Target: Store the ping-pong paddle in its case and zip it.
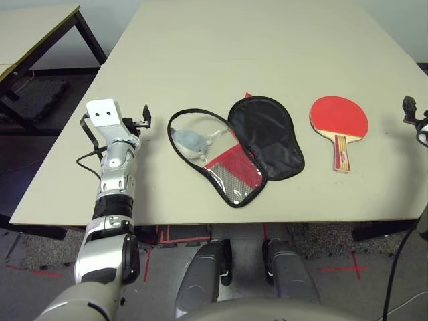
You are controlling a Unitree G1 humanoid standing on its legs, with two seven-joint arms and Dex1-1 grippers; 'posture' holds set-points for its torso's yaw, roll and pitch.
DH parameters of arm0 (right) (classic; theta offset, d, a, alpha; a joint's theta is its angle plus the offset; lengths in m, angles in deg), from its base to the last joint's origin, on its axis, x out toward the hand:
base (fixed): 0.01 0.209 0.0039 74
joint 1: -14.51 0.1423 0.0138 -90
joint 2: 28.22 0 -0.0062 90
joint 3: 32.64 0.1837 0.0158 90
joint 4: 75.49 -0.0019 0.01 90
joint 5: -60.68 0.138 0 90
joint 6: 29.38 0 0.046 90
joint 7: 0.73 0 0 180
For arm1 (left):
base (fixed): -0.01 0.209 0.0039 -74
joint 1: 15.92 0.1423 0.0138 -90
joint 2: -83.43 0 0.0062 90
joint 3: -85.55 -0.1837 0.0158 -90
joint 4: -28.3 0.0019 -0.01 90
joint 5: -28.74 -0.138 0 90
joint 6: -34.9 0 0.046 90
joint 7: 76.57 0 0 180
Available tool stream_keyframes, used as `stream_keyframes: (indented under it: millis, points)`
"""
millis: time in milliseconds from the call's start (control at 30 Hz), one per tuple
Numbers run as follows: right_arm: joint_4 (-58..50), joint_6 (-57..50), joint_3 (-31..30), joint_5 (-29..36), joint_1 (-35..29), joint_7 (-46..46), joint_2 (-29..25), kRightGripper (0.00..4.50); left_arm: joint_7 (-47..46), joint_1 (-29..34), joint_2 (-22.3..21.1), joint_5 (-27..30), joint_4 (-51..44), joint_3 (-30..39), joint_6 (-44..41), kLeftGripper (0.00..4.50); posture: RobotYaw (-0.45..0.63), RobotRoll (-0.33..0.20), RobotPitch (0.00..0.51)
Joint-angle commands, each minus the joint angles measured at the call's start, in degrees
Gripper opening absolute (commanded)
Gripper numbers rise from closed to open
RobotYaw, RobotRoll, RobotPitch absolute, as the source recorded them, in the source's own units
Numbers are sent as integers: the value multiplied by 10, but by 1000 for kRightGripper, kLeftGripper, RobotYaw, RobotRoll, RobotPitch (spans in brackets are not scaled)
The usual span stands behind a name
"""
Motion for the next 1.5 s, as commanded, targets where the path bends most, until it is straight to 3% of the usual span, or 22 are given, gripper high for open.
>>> stream_keyframes:
  millis: [33, 367, 567, 733, 833, 933, 1200, 1500]
  points:
    - [6, -3, -1, -2, -9, 11, 4, 4481, -2, 12, 6, 1, -5, -1, -8, 4500, -17, 0, 150]
    - [-11, 7, 0, 0, -19, 15, 2, 4481, 27, -18, -14, 15, -9, 6, -33, 4500, -31, 0, 154]
    - [-46, -35, -6, 1, -11, 10, -5, 4481, 139, -134, -76, 53, -2, -5, -114, 4500, -43, 0, 155]
    - [-148, -153, -12, 11, -18, 19, 4, 4481, 269, -209, -109, 46, -33, -65, -166, 4500, -58, 0, 149]
    - [-227, -235, -13, 18, -31, 33, 18, 4481, 307, -224, -103, 57, -51, -77, -203, 4500, -76, 0, 150]
    - [-337, -350, -24, 33, -49, 39, 41, 4481, 326, -222, -68, 66, -94, -97, -233, 4500, -89, 0, 145]
    - [-589, -619, -40, 67, -106, 69, 82, 4481, 336, -148, -5, 72, -217, -143, -297, 4500, -95, 0, 143]
    - [-721, -796, -58, 72, -132, 88, 118, 4481, 326, -97, 23, 71, -286, -160, -346, 4500, -91, 0, 145]
